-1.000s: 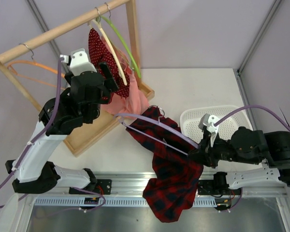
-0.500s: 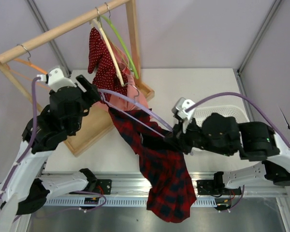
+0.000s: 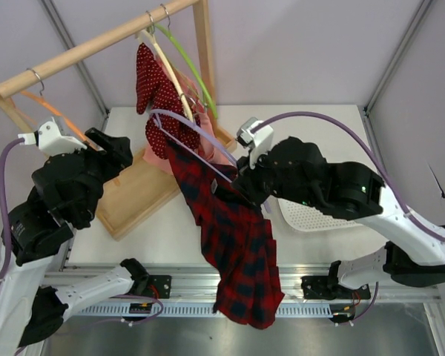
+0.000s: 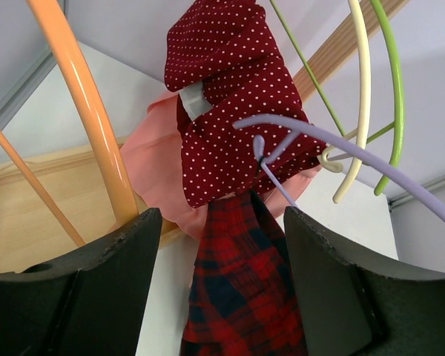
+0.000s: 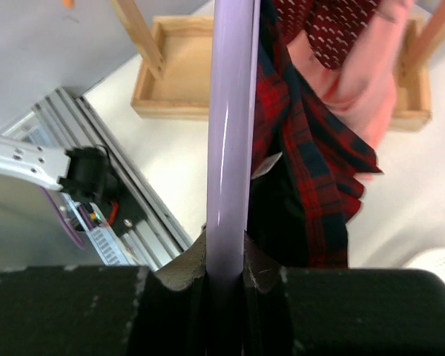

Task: Place the skirt on the hanger

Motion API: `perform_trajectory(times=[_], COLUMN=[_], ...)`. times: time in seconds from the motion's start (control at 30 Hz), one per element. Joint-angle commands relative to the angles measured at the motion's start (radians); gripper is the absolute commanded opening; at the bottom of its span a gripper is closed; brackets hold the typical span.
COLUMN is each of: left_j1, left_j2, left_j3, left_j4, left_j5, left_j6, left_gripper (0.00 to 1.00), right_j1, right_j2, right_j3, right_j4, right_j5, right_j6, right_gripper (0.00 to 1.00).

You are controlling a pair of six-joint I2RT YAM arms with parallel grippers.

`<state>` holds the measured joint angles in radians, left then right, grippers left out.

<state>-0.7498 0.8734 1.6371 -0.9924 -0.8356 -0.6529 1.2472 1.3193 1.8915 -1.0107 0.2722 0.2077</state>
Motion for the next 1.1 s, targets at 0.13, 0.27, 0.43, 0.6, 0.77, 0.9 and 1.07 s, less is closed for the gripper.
perform_trajectory(times=[0.13,0.27,0.43,0.6,0.77,0.9,1.07], left_j1=[0.013,0.013,0.013,0.013,0.013,0.013,0.013], left_j2=[-0.024,-0.022,-0.02,-0.034,-0.043,-0.047,-0.047], left_j3=[-0.02,-0.005,-0.009,-0.02,-0.025,-0.031,-0.036], left_j4=[0.009,0.011,0.003,0.023,0.024,0.038,0.044], left_j5=[-0.022,-0.016,-0.01,0.004,-0.005,0.001,0.004], left_j6=[0.041,0.061,0.067,0.076,0.085,0.093,0.098], left_gripper=[0.74,0.74,0.74,0.74,0.74,0.74,0.74], right_j1=[-0.023,-0.026,-0.077,-0.135,-0.164,-0.166,-0.17], right_j2=[0.211,0.261,0.339,0.383,0.423,0.478,0.554], right_j3=[0.363,0.44,0.487,0.537,0.534,0.567,0.653], right_j4=[0.155,0.196,0.247,0.311,0.399,0.416,0.399], right_j5=[-0.175,-0.166,-0.146,-0.237,-0.358,-0.331,-0.209], right_j6=[-0.044,-0.068,-0.073,-0.028,0.045,0.036,0.013], right_gripper=[0.0,0.0,0.0,0.0,0.0,0.0,0.0])
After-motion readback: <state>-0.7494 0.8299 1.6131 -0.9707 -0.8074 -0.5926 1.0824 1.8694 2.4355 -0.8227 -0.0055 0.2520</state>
